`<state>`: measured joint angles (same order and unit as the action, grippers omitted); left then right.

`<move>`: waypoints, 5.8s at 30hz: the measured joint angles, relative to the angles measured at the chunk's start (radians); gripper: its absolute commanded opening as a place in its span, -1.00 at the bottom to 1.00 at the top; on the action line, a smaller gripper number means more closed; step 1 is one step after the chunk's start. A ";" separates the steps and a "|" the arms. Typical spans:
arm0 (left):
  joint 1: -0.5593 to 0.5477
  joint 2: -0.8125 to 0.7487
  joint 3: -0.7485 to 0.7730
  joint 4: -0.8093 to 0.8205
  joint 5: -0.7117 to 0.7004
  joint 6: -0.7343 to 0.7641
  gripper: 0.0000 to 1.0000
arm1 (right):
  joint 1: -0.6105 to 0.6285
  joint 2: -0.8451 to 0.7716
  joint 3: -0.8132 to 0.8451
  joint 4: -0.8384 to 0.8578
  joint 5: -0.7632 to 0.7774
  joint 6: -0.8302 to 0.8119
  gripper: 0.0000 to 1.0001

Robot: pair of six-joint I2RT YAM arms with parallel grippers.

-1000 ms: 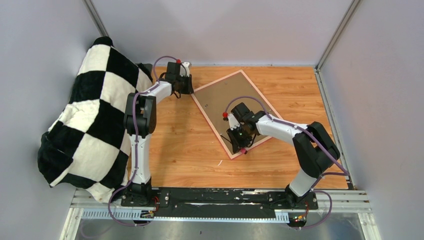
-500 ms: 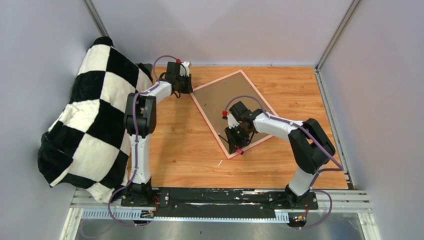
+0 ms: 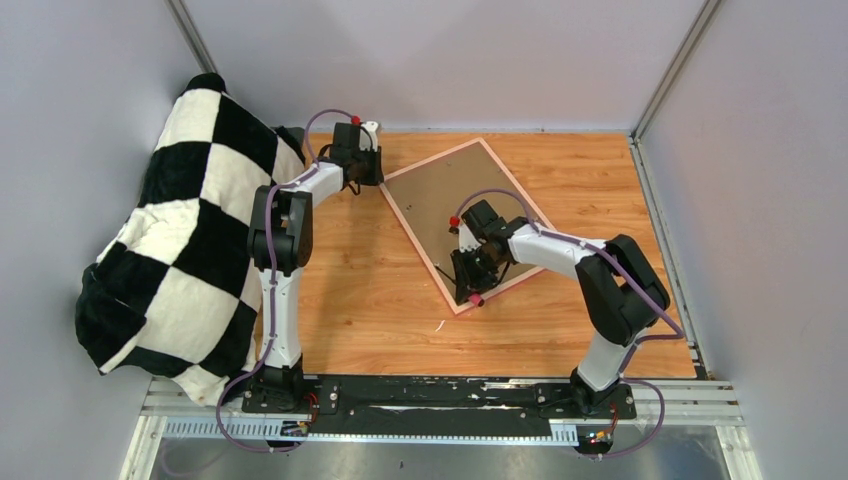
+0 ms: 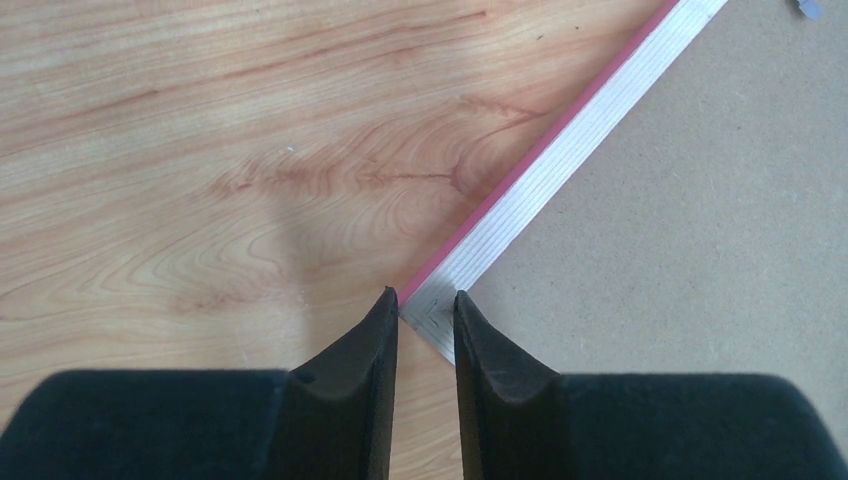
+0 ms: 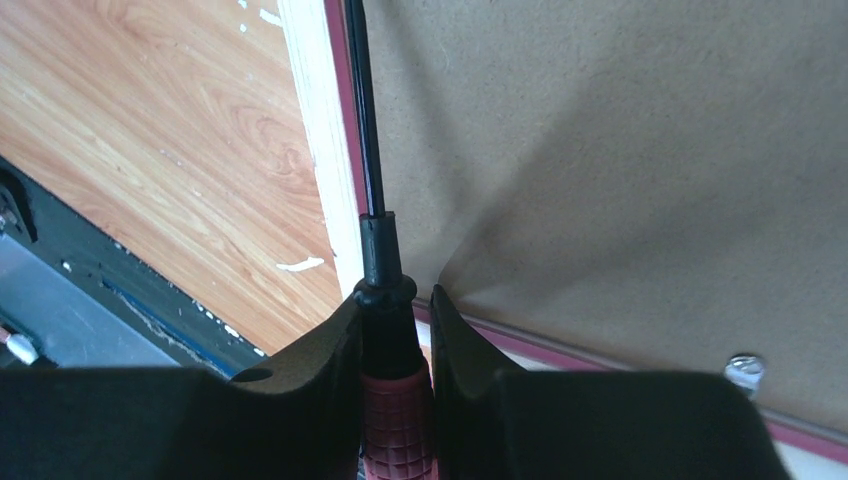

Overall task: Take the photo out of the frame
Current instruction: Release the photo frame item from the photo frame.

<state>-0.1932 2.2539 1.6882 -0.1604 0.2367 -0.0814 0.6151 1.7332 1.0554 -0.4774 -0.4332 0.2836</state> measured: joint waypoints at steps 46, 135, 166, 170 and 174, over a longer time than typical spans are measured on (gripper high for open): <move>-0.010 0.007 0.109 -0.218 0.049 0.022 0.28 | -0.008 -0.037 -0.019 0.160 0.192 -0.107 -0.99; 0.003 0.373 0.645 -0.394 0.322 0.022 -0.29 | -0.066 -0.080 -0.037 -0.064 0.119 -0.333 -1.00; -0.012 0.371 0.645 -0.386 0.320 0.124 -1.00 | -0.066 -0.019 0.019 -0.111 0.106 -0.253 -0.99; -0.012 0.371 0.645 -0.378 0.316 0.134 -1.00 | -0.066 0.002 0.039 -0.117 0.093 -0.231 -0.99; -0.012 0.371 0.645 -0.372 0.313 0.140 -1.00 | -0.066 0.008 0.043 -0.113 0.085 -0.204 -0.99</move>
<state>-0.2050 2.6247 2.3337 -0.5327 0.5499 0.0586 0.5495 1.7412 1.0985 -0.5900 -0.3481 0.0795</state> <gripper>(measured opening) 0.250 0.262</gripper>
